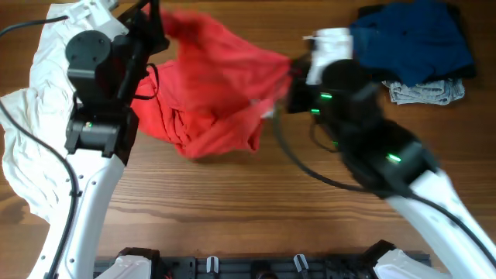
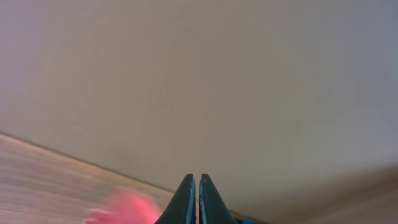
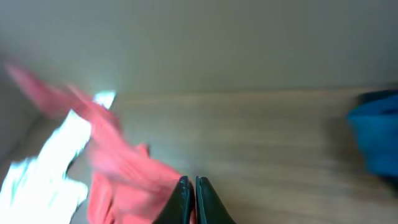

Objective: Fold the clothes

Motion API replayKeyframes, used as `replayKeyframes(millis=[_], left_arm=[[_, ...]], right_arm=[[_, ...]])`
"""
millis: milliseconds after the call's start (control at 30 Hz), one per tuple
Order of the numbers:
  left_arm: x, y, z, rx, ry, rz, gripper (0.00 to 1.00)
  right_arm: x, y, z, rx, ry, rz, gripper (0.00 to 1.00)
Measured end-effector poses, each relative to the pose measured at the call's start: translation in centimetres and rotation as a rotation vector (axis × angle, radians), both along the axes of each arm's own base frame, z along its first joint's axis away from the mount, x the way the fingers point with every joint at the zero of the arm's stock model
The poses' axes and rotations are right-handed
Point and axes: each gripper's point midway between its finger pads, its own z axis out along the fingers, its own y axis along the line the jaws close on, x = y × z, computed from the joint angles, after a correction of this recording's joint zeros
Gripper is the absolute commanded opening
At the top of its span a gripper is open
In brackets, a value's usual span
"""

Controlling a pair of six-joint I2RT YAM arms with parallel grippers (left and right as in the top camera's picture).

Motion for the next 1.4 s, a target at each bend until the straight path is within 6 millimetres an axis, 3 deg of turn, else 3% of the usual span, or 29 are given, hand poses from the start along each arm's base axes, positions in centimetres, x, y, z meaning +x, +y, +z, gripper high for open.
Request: replayKeyframes(millis=[100, 267, 367, 433, 533, 567, 600, 700, 800, 833, 900, 1000, 1100, 1400], left_arm=[[-1.8, 0.1, 1.9, 0.027, -0.044, -0.019, 0.04], [-8.6, -0.1, 6.5, 0.086, -0.147, -0.064, 0.04], [-11.2, -0.1, 7.0, 0.126, -0.147, -0.082, 0.04], [-11.2, -0.3, 5.9, 0.159, -0.108, -0.095, 0.04], [-8.9, -1.3, 2.6, 0.221, -0.015, -0.132, 0.09], [-7.8, -1.9, 1.3, 0.262, 0.012, -0.15, 0.14], [-5.5, -2.8, -1.9, 0.287, 0.092, -0.181, 0.18], [-1.6, -4.5, -6.4, 0.343, 0.16, -0.227, 0.35], [2.5, -5.9, -13.5, 0.379, 0.279, -0.265, 0.57], [4.0, -6.1, -16.7, 0.382, 0.33, -0.273, 0.6], [5.8, -6.5, -21.0, 0.39, 0.383, -0.284, 0.63], [7.0, -6.7, -26.3, 0.391, 0.465, -0.295, 0.61], [7.0, -6.5, -29.3, 0.387, 0.53, -0.293, 0.59], [4.6, -5.2, -35.1, 0.404, 0.755, -0.273, 0.59]], right_arm=[[-1.6, -3.2, 1.8, -0.002, -0.03, -0.046, 0.04], [-5.5, -6.8, 4.6, 0.002, -0.096, -0.075, 0.04], [-6.6, -7.7, 4.0, -0.023, -0.07, -0.086, 0.04], [-6.4, -7.6, 2.6, -0.056, -0.02, -0.088, 0.04], [-5.2, -6.9, 0.1, -0.104, 0.063, -0.087, 0.04], [-4.1, -6.3, -1.6, -0.129, 0.116, -0.089, 0.04], [-3.7, -6.1, -2.1, -0.135, 0.13, -0.09, 0.04], [-2.8, -5.6, -3.6, -0.149, 0.175, -0.096, 0.04], [-2.2, -5.2, -4.8, -0.163, 0.21, -0.099, 0.04], [-2.0, -5.1, -5.2, -0.166, 0.219, -0.101, 0.04], [-1.8, -5.0, -5.6, -0.169, 0.23, -0.102, 0.04], [-1.7, -4.9, -5.8, -0.172, 0.236, -0.103, 0.04], [-1.7, -4.9, -5.8, -0.172, 0.236, -0.103, 0.04], [-1.6, -4.9, -5.7, -0.17, 0.233, -0.103, 0.04]])
